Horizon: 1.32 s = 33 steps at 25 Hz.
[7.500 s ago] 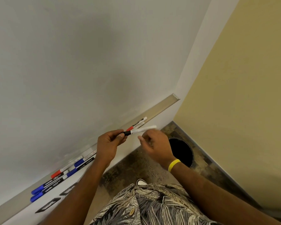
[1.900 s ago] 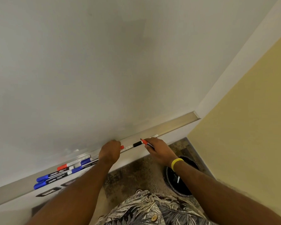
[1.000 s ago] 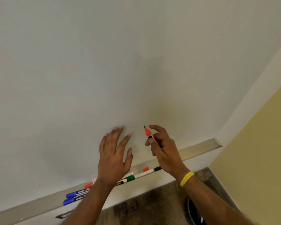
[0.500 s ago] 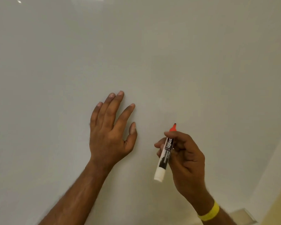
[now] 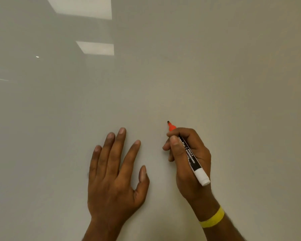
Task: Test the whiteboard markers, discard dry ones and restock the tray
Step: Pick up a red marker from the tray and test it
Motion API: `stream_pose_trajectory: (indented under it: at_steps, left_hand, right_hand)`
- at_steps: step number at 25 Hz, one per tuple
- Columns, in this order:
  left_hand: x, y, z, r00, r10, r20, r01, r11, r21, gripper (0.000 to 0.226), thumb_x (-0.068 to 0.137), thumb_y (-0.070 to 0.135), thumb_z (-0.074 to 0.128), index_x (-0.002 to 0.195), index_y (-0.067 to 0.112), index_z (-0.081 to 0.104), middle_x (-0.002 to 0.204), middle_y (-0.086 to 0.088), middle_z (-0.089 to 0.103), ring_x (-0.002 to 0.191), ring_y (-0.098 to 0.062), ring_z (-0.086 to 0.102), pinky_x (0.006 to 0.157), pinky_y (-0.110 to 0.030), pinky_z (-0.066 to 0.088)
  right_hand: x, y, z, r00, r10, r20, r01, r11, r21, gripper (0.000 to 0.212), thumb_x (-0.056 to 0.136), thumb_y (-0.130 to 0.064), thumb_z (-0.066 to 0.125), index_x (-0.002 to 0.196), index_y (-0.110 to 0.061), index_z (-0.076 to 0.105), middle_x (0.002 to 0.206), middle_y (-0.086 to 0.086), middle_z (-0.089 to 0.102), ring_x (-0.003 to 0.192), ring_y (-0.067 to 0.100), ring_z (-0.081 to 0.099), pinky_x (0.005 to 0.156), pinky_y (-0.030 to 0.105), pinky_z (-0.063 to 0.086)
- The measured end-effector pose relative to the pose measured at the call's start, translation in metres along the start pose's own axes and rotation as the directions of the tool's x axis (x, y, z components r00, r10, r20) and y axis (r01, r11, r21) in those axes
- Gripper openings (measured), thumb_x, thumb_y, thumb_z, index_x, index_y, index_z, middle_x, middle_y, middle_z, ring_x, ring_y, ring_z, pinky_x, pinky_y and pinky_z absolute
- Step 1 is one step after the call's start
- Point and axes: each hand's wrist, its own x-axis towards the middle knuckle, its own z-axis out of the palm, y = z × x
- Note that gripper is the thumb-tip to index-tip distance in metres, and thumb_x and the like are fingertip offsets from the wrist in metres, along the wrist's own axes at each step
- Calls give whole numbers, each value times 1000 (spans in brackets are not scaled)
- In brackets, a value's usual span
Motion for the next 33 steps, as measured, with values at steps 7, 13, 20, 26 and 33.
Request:
stream_pose_trajectory:
  at_steps: [7, 13, 20, 26, 33]
  left_hand:
    - [0, -1, 3, 1000, 17, 5, -17, 1000, 0, 54, 86, 37, 53, 136, 16, 54, 153, -12, 39, 145, -29, 32, 118, -48, 25]
    - [-2, 0, 1, 1000, 18, -1, -18, 1000, -4, 53, 86, 36, 54, 135, 15, 56, 152, -12, 40, 145, -29, 33, 118, -47, 25]
    - [-4, 1, 0, 1000, 12, -6, -12, 1000, 5, 52, 87, 35, 53, 135, 15, 57, 152, -12, 40, 144, -28, 34, 118, -47, 25]
    - [-6, 0, 0, 1000, 9, -9, -9, 1000, 4, 51, 88, 35, 52, 134, 14, 58, 153, -12, 40, 144, -28, 34, 118, -48, 25]
    - [-9, -2, -1, 1000, 21, 16, -21, 1000, 7, 54, 88, 36, 52, 137, 14, 55, 153, -12, 38, 145, -29, 32, 118, -48, 24]
  right_hand:
    - [-23, 10, -4, 998, 47, -39, -49, 997, -55, 13, 90, -35, 52, 95, -34, 64, 79, -5, 66, 68, 14, 63, 62, 19, 49]
    - [-52, 18, -14, 973, 194, -124, -192, 981, 29, 18, 80, -41, 55, 89, -33, 69, 71, 4, 66, 57, 8, 58, 58, 21, 47]
    - [-75, 14, -30, 965, 258, 37, -257, 965, -44, 18, 83, -35, 55, 86, -34, 73, 60, 1, 67, 54, 2, 58, 60, 12, 45]
    - [7, -10, -32, 980, 156, -123, -145, 985, 93, 35, 89, -36, 52, 109, -14, 70, 79, 7, 64, 56, 16, 50, 48, 19, 38]
    - [-6, -1, -15, 988, 152, 26, -152, 988, -16, 27, 84, -39, 58, 109, -35, 67, 102, -8, 73, 95, 14, 70, 73, 25, 57]
